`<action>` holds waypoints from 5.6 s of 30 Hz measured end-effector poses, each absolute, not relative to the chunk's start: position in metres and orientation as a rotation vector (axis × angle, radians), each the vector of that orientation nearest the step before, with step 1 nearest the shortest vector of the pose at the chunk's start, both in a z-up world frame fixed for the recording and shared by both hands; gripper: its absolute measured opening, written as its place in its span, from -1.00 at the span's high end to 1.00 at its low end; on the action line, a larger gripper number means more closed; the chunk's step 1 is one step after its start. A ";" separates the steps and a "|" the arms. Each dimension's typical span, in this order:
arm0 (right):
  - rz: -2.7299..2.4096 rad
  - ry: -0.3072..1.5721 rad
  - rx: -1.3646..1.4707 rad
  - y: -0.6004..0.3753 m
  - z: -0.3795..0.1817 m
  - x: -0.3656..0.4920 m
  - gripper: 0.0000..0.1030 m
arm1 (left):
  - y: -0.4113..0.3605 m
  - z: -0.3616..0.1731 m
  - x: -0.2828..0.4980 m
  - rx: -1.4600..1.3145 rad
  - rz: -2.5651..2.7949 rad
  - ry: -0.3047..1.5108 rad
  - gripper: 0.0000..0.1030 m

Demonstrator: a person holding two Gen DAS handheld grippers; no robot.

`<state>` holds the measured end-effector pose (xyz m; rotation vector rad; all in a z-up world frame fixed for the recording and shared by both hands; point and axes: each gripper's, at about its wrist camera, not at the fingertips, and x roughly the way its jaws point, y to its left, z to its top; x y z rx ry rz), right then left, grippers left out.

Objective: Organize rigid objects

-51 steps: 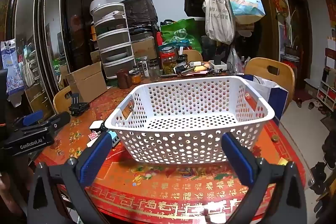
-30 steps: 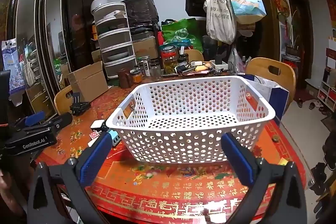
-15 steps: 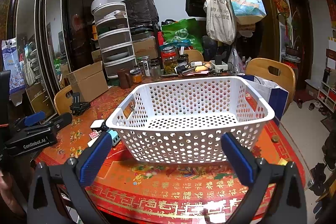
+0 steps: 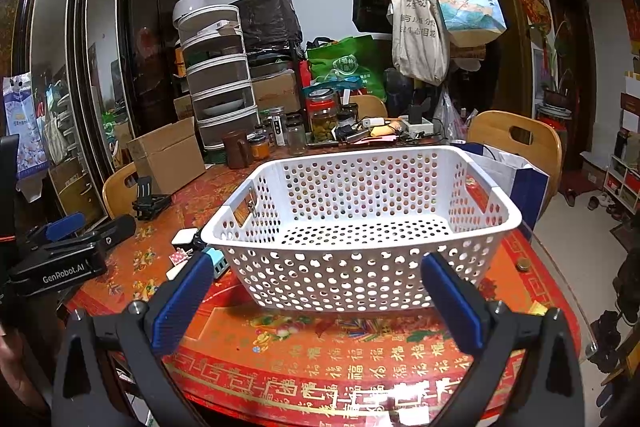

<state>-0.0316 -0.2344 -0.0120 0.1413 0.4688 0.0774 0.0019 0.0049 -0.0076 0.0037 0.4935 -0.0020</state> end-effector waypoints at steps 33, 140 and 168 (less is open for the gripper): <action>0.070 0.471 0.136 -0.237 -0.014 -0.031 -1.00 | 0.003 -0.009 0.002 0.008 0.001 0.500 -1.00; -0.173 0.832 0.232 -0.390 -0.072 0.129 0.72 | -0.173 -0.021 0.195 0.571 -0.452 0.776 0.34; -0.161 0.826 0.244 -0.391 -0.072 0.129 0.72 | 0.082 -0.098 0.230 0.124 -0.069 0.921 -0.99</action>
